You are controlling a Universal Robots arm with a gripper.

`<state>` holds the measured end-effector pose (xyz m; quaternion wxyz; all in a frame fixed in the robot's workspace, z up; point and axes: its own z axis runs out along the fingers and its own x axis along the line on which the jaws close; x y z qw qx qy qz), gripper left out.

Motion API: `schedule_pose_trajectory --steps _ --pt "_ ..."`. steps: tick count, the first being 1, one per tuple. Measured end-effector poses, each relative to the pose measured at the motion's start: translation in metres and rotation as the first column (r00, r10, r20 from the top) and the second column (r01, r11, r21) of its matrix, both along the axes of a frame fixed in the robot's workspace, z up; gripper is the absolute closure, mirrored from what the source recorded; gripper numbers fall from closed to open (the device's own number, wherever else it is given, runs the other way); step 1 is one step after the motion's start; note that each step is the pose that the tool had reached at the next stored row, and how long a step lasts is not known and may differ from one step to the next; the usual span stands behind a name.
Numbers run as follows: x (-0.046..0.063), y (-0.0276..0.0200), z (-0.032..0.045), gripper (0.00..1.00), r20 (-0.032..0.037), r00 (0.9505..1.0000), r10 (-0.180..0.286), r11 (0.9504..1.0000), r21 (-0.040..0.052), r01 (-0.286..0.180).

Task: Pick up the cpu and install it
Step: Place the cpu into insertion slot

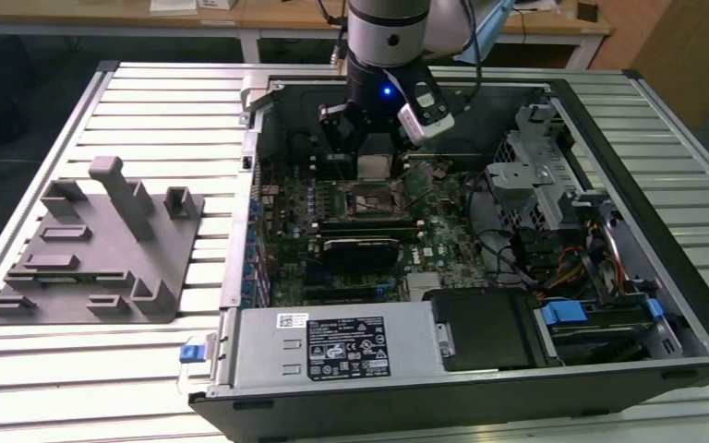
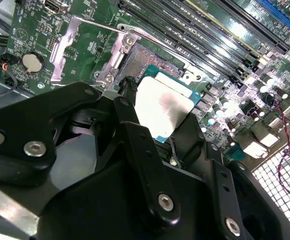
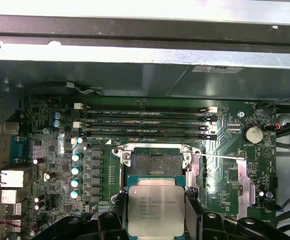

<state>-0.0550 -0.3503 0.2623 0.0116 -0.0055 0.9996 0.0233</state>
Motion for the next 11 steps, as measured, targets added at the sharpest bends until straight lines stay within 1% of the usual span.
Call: schedule_pose_trajectory --steps 11 --pt "0.0001 0.0 -0.0001 0.45 0.0 1.0 -0.004 1.0 0.0 0.004"
